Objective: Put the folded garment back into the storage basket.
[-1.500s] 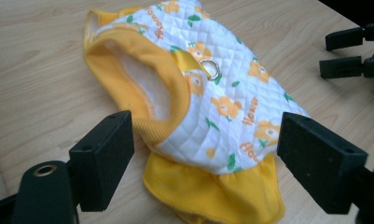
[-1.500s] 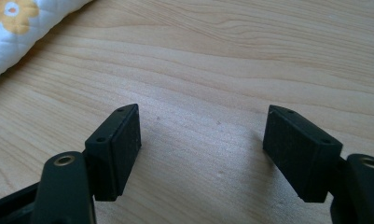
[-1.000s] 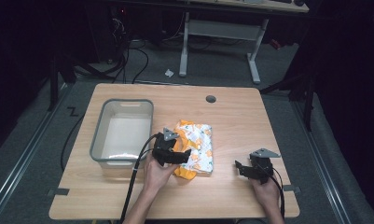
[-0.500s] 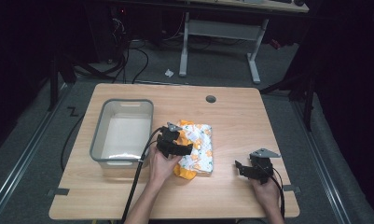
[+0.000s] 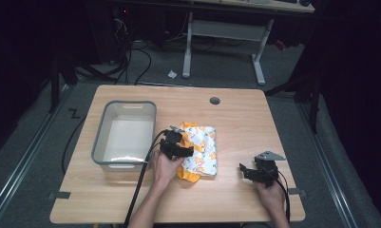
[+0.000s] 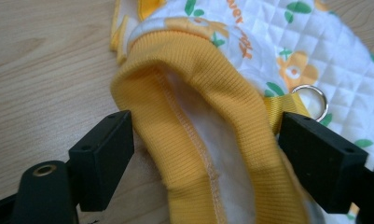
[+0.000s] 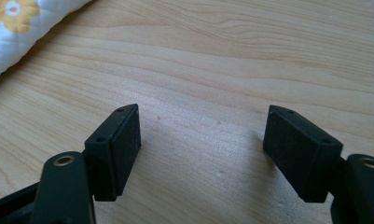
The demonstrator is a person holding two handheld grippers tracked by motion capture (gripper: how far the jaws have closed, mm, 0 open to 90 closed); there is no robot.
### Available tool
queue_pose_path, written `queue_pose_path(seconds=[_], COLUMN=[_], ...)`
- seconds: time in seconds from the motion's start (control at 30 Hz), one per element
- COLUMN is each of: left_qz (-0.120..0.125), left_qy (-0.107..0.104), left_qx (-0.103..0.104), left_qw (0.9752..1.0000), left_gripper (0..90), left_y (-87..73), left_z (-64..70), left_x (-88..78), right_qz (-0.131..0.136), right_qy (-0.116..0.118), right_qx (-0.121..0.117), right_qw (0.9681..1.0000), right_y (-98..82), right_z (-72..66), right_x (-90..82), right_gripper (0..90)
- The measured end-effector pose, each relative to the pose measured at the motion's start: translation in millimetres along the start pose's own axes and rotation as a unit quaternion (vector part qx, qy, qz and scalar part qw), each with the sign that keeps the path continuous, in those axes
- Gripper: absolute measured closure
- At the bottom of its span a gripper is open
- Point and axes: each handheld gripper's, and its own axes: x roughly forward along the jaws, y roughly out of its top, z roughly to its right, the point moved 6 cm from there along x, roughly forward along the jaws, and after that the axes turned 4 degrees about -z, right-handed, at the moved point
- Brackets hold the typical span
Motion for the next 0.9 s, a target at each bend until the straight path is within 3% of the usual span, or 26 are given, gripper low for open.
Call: queue_pose_path(seconds=[0.2, 0.27, 0.33, 0.63, 0.9], left_qz=[-0.007, -0.006, -0.003, -0.005, 0.002], left_qy=[0.002, 0.004, 0.014, 0.009, -0.005], left_qx=[0.004, 0.008, 0.028, 0.035, 0.038], left_qw=[1.0, 0.9999, 0.9995, 0.9993, 0.9993], left_gripper=[26.6, 32.5, 39.2, 65.3, 72.1], left_y=[-2.3, -2.3, -2.9, -1.7, -1.1], left_z=[0.3, 2.1, 7.0, 14.6, 15.5], left_x=[4.7, 4.5, 4.7, 5.2, 1.6], right_qz=[0.0, 0.0, 0.0, 0.0, 0.0], right_qy=[0.0, 0.0, 0.0, 0.0, 0.001], right_qx=[0.0, 0.0, 0.0, 0.0, 0.0], right_qw=[1.0, 1.0, 1.0, 1.0, 1.0], right_y=[0.0, 0.0, 0.0, 0.0, -0.1], right_z=[0.0, 0.0, 0.0, 0.0, -0.2], right_x=[0.0, 0.0, 0.0, 0.0, -0.1], right_gripper=[27.8, 27.8, 27.8, 27.8, 27.8])
